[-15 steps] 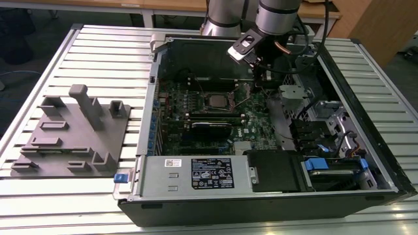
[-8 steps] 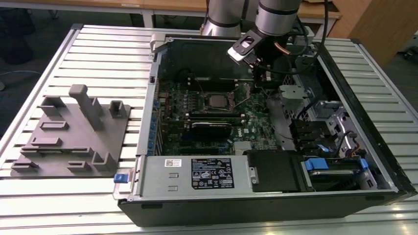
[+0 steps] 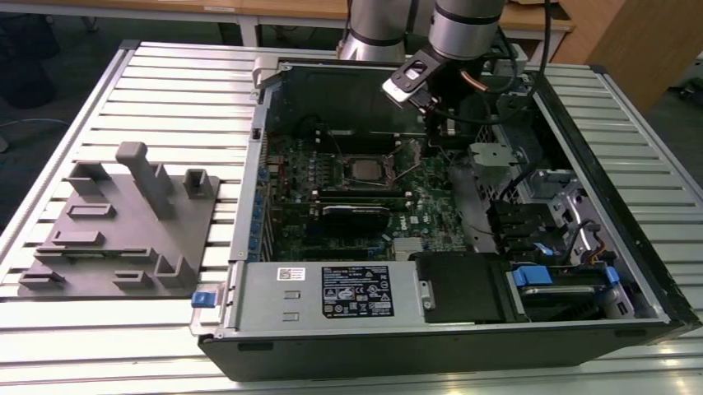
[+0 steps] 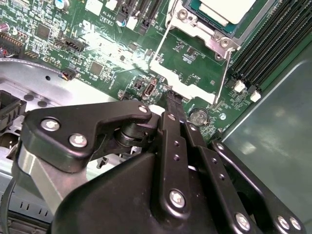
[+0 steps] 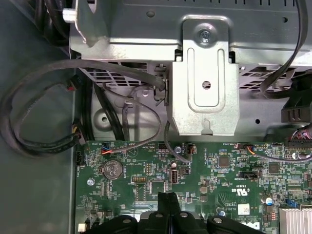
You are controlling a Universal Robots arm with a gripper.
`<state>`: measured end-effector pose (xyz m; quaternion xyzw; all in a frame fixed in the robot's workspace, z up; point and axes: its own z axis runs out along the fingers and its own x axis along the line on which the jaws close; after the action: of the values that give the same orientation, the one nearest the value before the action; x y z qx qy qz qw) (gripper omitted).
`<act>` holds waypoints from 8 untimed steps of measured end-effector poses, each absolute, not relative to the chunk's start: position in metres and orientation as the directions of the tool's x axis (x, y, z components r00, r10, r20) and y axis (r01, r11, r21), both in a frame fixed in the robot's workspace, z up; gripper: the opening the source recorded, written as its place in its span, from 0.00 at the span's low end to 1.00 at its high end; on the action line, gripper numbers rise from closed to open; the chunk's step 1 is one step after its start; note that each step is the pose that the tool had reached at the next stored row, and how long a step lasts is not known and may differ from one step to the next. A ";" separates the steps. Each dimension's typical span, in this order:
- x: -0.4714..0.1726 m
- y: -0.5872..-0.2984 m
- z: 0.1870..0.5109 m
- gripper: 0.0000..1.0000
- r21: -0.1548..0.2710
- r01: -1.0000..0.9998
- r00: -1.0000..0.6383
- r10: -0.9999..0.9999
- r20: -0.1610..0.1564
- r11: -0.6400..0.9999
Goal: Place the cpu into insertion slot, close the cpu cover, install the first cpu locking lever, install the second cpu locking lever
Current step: 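Close the cpu cover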
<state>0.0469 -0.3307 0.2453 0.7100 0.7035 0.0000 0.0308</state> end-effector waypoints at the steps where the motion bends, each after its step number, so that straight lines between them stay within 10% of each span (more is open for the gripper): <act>1: 0.047 -0.330 0.245 0.10 0.044 0.999 0.010 0.999 -0.043 -0.008; 8: 0.047 -0.329 0.242 0.10 0.044 0.999 0.010 0.999 -0.043 -0.008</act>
<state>0.0469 -0.3288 0.2419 0.7100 0.7035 0.0000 0.0308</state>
